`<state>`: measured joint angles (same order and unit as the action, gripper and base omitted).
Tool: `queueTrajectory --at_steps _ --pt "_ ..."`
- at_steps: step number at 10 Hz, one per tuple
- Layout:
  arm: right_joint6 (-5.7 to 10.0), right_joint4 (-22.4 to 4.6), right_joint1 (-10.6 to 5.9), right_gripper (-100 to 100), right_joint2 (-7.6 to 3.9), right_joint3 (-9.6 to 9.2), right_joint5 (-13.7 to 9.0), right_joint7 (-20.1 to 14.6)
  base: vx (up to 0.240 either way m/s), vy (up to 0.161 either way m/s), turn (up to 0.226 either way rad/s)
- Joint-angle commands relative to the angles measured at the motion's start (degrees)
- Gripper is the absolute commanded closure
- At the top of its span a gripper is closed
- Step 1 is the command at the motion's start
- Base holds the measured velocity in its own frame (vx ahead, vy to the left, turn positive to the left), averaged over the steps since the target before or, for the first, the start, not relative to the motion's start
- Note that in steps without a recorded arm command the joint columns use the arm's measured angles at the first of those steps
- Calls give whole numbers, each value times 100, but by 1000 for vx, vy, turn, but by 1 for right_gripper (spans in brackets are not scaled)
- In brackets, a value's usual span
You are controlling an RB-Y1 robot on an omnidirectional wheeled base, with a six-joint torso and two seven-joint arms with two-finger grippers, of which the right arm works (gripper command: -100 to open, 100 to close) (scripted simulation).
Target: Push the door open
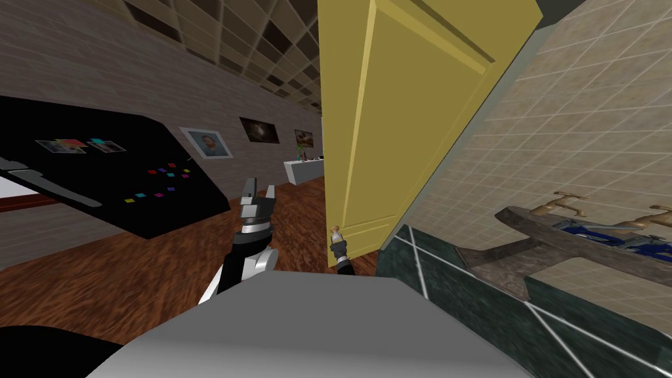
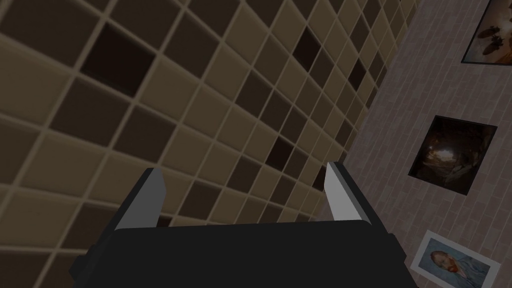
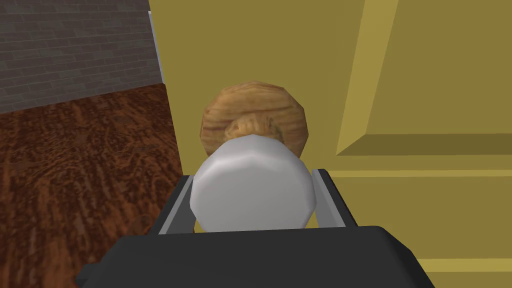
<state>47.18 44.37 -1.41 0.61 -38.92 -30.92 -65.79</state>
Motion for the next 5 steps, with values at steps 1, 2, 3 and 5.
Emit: queueTrajectory --at_steps 1,2,3,5 --pt "28 -1 -9 100 -137 101 -59 13 87 82 -14" --pt "36 -1 -11 100 -159 129 -75 17 134 130 -82" --pt "53 -1 -17 100 -196 189 -111 24 148 137 -51" --pt "91 -2 -28 100 -208 324 -189 42 202 154 -55"
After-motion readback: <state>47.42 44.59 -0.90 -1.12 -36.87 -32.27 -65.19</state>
